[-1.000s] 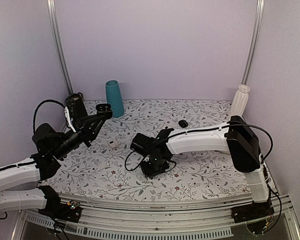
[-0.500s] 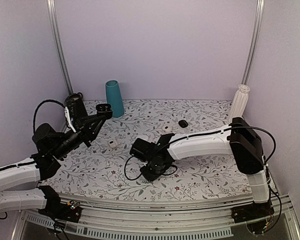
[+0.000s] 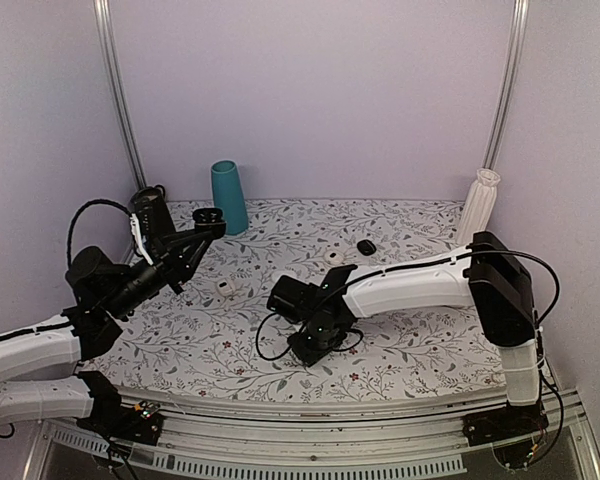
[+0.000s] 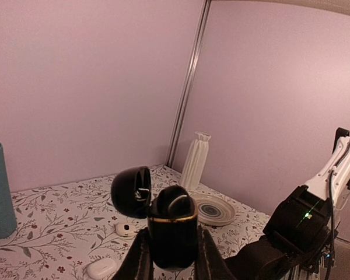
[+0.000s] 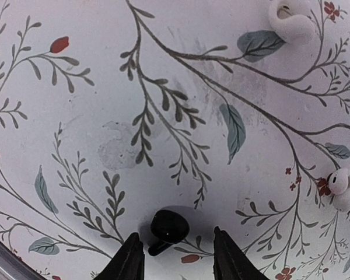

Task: Insert the wireless bluetooth earbuds into the charging case
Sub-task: Adjust the right earbud at the center of the board, then pick up the right earbud from the center of the board.

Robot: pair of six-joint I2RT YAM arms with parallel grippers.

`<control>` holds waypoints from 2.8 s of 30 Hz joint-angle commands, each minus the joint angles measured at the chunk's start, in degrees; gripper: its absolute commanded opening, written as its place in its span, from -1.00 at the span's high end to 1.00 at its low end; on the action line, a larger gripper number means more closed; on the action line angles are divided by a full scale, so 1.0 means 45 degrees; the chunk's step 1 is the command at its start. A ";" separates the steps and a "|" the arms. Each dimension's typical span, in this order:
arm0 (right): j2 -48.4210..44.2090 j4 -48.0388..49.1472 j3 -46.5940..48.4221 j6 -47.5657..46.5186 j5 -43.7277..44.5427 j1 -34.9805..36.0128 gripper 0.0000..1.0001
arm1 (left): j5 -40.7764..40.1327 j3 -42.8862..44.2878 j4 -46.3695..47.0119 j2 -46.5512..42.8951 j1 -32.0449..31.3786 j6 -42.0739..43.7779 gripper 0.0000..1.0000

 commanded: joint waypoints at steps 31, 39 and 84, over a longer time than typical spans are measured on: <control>-0.0971 0.0042 -0.0630 0.0176 -0.0143 -0.0065 0.24 | 0.0037 0.0093 0.0107 -0.0160 -0.0042 -0.0001 1.00; -0.1089 0.0948 -0.0909 -0.0333 -0.0862 0.0050 0.26 | 0.0075 0.0133 0.0042 -0.0141 -0.0050 0.0018 1.00; -0.1122 0.2489 -0.1403 -0.2683 -0.2645 -0.0247 0.30 | -0.0031 0.0252 -0.0291 -0.0355 -0.0036 0.0135 1.00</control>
